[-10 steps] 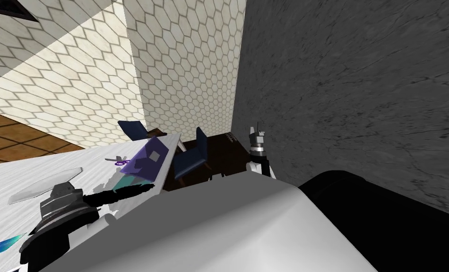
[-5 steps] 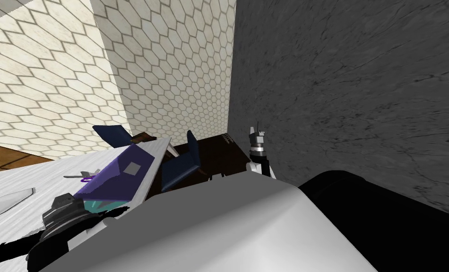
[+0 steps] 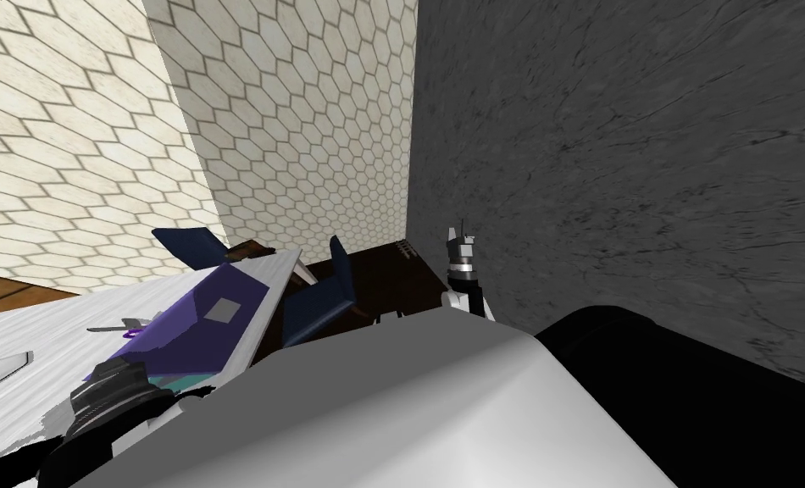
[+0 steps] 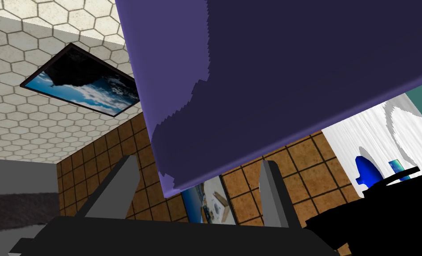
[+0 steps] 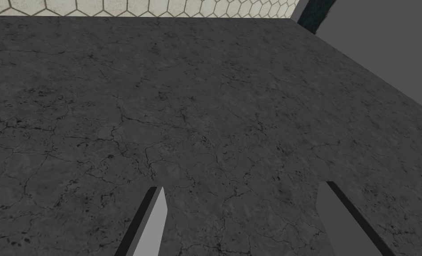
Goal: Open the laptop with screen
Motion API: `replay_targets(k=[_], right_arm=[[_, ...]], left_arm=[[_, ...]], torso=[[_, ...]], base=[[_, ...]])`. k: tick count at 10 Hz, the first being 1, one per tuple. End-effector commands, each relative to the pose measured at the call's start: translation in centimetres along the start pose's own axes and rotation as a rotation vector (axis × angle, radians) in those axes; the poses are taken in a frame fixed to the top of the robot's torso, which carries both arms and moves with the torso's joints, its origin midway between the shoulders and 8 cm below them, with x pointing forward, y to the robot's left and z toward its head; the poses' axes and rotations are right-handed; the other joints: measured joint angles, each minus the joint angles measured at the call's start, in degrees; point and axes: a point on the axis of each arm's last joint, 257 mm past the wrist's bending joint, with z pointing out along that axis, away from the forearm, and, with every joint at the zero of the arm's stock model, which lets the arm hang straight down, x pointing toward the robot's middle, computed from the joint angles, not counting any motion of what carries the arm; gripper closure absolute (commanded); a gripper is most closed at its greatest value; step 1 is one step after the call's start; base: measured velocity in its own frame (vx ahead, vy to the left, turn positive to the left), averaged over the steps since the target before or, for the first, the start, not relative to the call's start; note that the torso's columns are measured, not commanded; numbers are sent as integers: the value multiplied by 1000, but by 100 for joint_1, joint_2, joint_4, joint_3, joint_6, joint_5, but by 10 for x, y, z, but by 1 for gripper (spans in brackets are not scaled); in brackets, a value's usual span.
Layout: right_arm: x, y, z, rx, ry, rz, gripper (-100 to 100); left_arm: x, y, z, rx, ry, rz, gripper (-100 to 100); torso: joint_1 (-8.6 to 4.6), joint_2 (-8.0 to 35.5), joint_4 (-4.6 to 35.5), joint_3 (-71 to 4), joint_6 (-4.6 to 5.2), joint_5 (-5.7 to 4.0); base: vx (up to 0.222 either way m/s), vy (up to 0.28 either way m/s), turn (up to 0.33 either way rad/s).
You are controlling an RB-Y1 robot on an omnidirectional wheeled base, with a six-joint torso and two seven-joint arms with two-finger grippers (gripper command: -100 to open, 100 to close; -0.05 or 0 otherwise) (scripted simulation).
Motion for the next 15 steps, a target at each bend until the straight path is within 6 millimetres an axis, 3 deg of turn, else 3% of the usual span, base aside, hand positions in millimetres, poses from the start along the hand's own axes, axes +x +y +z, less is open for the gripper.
replay_targets(k=[1, 5, 8, 12, 14, 15], right_arm=[[0, 0, 0, 0, 0, 0, 0], [0, 0, 0, 0, 0, 0, 0], [0, 0, 0, 0, 0, 0, 0], [0, 0, 0, 0, 0, 0, 0], [0, 0, 0, 0, 0, 0, 0], [0, 0, 0, 0, 0, 0, 0]], left_arm=[[-4, 5, 1, -11, 9, -42, 100], [-24, 20, 10, -47, 43, -43, 100], [-24, 20, 10, -49, 42, -106, 100], [-45, 34, 17, -95, 68, -110, 100], [-45, 34, 17, -97, 65, -167, 100], [-56, 41, 21, -122, 76, -135, 100]], torso=[[1, -7, -2, -4, -2, 4], [0, -7, -4, -1, 4, 14], [5, -10, -5, -2, 6, 19], [3, -12, -6, -2, 9, 24], [13, -14, -7, -3, 7, 26], [11, -13, -6, -1, 9, 28]], base=[[0, 0, 0], [5, -1, -29], [2, 1, -5], [4, -1, -34], [4, -1, -6], [5, -6, -49]])
